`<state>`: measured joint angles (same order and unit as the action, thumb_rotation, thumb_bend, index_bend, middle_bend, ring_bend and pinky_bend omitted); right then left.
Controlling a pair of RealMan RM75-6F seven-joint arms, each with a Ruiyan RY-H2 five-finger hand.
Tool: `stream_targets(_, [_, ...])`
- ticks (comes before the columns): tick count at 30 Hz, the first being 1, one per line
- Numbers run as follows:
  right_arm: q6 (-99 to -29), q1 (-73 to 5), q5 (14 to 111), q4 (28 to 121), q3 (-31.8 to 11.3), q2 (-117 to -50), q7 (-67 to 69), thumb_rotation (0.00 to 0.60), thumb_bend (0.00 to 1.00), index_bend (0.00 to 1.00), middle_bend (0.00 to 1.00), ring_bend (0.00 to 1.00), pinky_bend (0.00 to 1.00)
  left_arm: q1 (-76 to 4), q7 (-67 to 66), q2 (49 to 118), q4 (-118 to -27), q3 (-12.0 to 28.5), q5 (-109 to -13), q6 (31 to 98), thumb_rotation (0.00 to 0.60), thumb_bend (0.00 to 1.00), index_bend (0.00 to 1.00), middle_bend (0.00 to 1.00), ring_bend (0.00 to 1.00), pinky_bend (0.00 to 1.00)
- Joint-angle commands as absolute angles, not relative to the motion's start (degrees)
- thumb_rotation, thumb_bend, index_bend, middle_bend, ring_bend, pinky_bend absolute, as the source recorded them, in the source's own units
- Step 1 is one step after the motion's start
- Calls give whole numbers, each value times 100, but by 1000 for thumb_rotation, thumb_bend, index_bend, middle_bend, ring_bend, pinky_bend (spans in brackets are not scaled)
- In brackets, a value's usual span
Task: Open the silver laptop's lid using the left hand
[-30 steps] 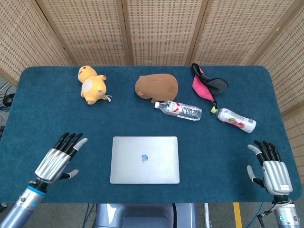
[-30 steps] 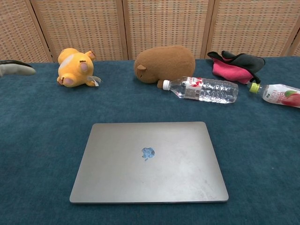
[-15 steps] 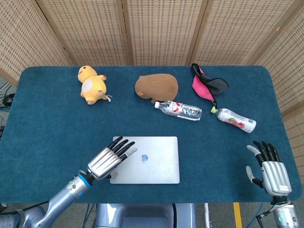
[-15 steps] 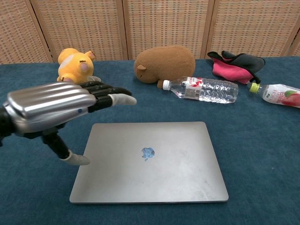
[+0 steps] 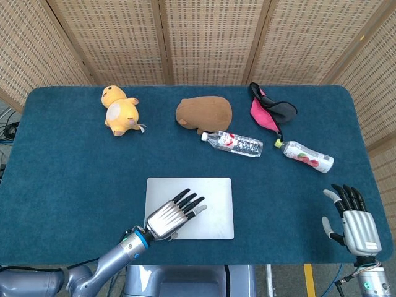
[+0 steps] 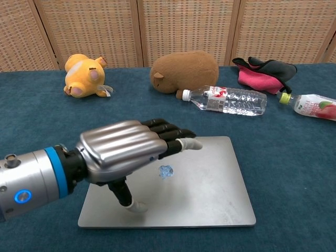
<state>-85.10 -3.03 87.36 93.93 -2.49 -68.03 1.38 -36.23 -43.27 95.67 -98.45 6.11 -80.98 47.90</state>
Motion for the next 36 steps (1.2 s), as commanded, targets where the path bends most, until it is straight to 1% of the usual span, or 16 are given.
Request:
stream_targets(1, [-8513, -303, 8737, 9377, -250, -6805, 162, 600, 466, 196, 117, 0, 0, -3707, -4525, 9828, -9711, 528, -7905, 4831, 600, 0, 0, 0, 0, 0])
stream_targets(17, [-8507, -272, 8667, 9253, -246, -6791, 310, 600, 466, 196, 117, 0, 0, -3921, -4875, 10517, -9246, 338, -7408, 5000, 600, 0, 0, 0, 0, 0])
stream_targets(32, [-8509, -248, 8611, 9177, -262, -6773, 404, 600, 466, 196, 117, 0, 0, -4065, -4959, 10759, -8957, 262, -7189, 5196, 600, 1, 0, 0, 0, 0])
stream_targets(34, [-8510, -245, 8603, 9169, -263, -6772, 413, 600, 466, 196, 117, 0, 0, -4085, -4957, 10778, -8940, 257, -7150, 5200, 600, 14, 0, 0, 0, 0])
stream_targets(36, [-8512, -239, 8594, 9163, -264, -6773, 424, 600, 466, 196, 117, 0, 0, -4104, -4955, 10791, -8928, 256, -7135, 5199, 600, 55, 0, 0, 0, 0])
